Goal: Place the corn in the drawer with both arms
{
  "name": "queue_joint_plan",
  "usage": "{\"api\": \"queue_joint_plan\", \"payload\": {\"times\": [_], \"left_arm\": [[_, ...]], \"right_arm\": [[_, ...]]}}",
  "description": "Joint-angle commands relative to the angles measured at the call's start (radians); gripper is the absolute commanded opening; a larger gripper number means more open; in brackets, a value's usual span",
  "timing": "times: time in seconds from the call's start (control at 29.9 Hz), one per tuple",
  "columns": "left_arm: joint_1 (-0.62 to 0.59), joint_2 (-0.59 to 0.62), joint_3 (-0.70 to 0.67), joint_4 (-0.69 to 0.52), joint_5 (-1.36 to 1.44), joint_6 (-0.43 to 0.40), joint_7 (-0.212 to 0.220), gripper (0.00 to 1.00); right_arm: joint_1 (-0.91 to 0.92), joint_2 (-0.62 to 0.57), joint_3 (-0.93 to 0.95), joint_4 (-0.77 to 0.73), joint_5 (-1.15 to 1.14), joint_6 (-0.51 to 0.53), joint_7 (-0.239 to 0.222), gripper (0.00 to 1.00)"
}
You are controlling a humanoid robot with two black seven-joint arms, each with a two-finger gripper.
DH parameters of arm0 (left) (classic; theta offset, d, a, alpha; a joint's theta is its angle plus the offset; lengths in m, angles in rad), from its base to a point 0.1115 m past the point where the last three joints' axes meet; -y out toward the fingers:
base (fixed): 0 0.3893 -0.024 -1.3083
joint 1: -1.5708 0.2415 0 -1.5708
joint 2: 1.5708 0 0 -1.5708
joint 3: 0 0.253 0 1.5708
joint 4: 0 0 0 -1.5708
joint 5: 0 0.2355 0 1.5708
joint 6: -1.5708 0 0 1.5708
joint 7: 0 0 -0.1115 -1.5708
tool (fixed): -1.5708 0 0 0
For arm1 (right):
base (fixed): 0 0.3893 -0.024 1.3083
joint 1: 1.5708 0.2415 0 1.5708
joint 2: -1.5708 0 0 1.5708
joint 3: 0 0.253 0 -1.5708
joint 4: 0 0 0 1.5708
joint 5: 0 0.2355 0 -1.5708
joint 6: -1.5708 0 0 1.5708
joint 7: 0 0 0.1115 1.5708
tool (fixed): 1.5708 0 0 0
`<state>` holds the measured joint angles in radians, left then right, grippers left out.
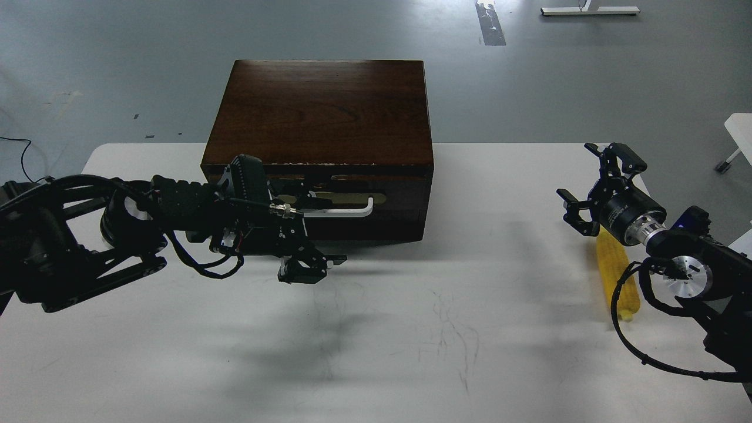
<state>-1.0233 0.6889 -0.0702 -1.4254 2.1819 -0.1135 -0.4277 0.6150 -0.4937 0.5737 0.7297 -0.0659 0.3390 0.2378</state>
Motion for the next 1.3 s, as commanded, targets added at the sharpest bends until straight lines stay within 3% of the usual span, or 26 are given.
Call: {"api": "queue_joint_plan", "payload": {"times": [0.0,0.97,1.27], "left_arm": [[0.000,-0.002,0.003,0.000,0.000,-0.002,-0.010,0.98],[-0.004,-0.002,0.004,0.005,0.000,-0.018,-0.011,0.98],[-0.001,0.000,0.007,-0.007,0.000,-0.018,-0.029,0.98]], "right_arm": [[-0.001,0.001,0.000,-0.012,0.000,0.002,0.000,1.00],[-0.006,0.001,0.000,-0.018,0.001,0.002,0.000,1.00],[-0.006,0.001,0.000,-0.018,0.001,0.000,0.000,1.00]]}}
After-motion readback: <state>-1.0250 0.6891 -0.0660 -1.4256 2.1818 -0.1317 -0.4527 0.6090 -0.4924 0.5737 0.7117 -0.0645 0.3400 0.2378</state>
